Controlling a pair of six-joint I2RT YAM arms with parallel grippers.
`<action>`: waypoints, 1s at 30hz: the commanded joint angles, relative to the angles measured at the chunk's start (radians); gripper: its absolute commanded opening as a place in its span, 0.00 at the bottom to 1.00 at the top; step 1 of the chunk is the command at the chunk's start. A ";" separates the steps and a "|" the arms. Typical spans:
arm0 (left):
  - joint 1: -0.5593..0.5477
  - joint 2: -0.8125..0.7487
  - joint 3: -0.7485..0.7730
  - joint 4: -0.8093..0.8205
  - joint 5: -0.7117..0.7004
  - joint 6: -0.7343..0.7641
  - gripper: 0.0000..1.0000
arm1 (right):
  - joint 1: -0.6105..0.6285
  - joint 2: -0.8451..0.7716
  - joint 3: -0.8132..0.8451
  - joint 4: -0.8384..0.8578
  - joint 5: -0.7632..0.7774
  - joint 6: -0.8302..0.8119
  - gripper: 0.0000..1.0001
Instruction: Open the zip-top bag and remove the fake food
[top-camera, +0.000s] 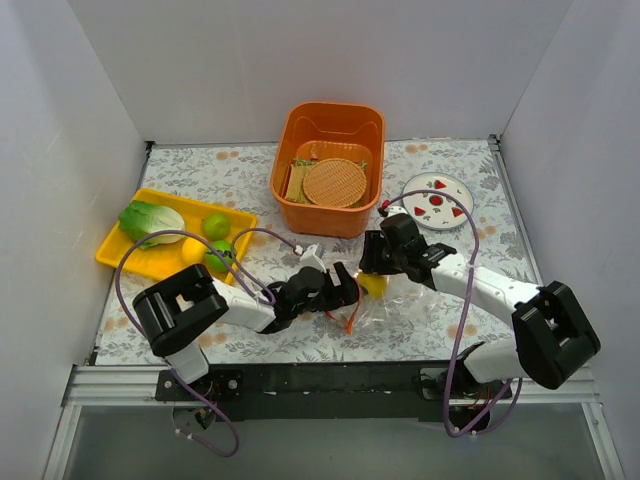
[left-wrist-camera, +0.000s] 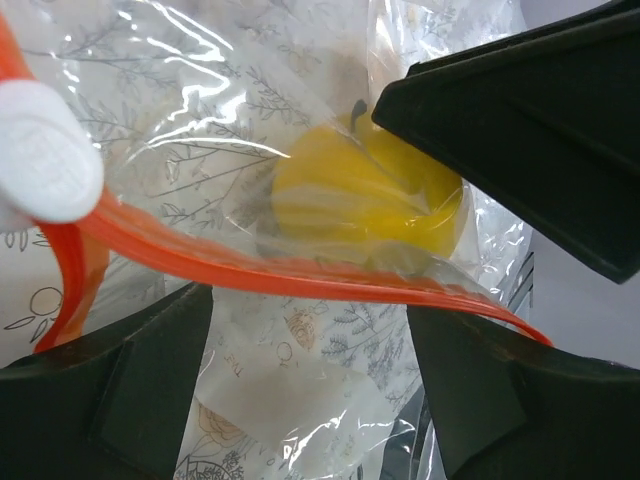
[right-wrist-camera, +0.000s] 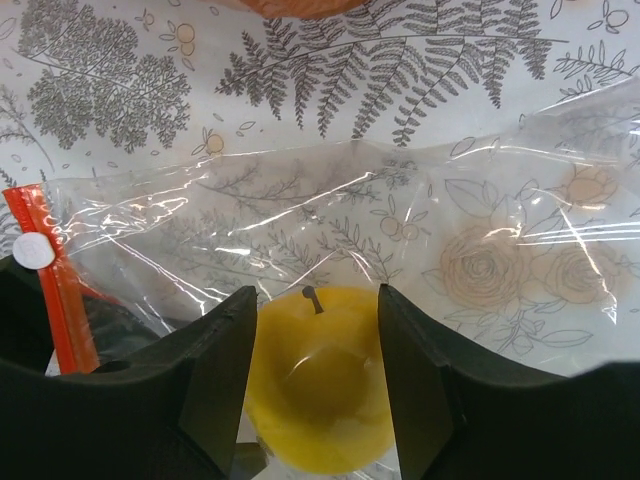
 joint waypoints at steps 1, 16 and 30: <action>-0.021 -0.018 0.026 0.034 0.005 0.053 0.79 | -0.003 -0.054 -0.005 -0.018 -0.045 0.019 0.61; -0.050 -0.026 0.041 0.017 -0.007 0.096 0.84 | -0.006 -0.251 0.048 -0.245 0.123 -0.022 0.63; -0.065 -0.004 0.064 0.016 -0.008 0.107 0.83 | -0.171 -0.185 -0.042 -0.130 -0.020 -0.028 0.57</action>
